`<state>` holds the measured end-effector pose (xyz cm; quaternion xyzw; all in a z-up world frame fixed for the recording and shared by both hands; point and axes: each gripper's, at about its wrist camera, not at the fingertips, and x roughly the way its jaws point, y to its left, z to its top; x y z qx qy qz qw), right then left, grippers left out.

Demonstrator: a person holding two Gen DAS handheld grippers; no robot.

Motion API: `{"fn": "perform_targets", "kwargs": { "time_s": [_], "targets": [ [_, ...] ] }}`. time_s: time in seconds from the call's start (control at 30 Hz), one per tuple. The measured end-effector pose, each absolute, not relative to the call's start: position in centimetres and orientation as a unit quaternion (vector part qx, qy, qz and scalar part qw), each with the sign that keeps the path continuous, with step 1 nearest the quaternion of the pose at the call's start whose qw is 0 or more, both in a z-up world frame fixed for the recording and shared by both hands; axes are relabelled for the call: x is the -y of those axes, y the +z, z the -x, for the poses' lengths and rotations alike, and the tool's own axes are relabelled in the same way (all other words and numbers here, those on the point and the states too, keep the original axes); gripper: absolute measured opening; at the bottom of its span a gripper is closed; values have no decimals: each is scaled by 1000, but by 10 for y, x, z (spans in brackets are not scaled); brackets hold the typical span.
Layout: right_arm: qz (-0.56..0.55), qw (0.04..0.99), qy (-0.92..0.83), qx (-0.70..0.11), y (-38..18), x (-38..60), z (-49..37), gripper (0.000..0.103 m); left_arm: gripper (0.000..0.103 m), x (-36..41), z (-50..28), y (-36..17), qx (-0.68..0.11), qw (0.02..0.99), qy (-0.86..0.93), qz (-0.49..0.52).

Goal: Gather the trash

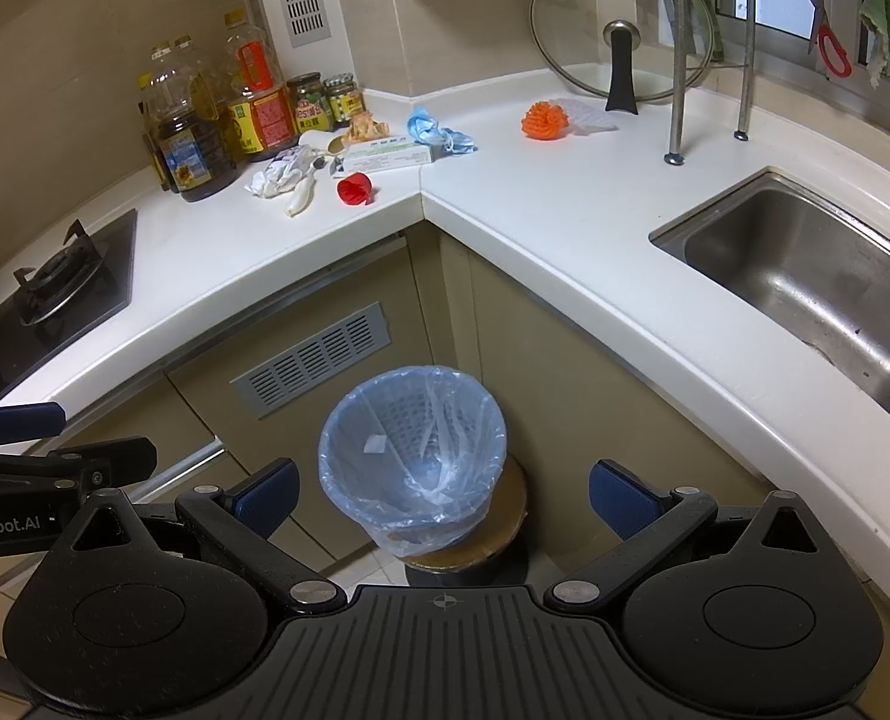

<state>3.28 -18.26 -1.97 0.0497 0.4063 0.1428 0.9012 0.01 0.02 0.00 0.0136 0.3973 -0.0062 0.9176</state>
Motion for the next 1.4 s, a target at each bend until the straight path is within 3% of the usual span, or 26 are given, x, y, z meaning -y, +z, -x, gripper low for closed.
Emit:
{"fn": "perform_targets", "kwargs": {
  "time_s": [1.4],
  "targets": [
    [-51,902,145,-403,-16,185,-30,103,82,-1,-2,4,-395,919,-5,-16]
  ]
}}
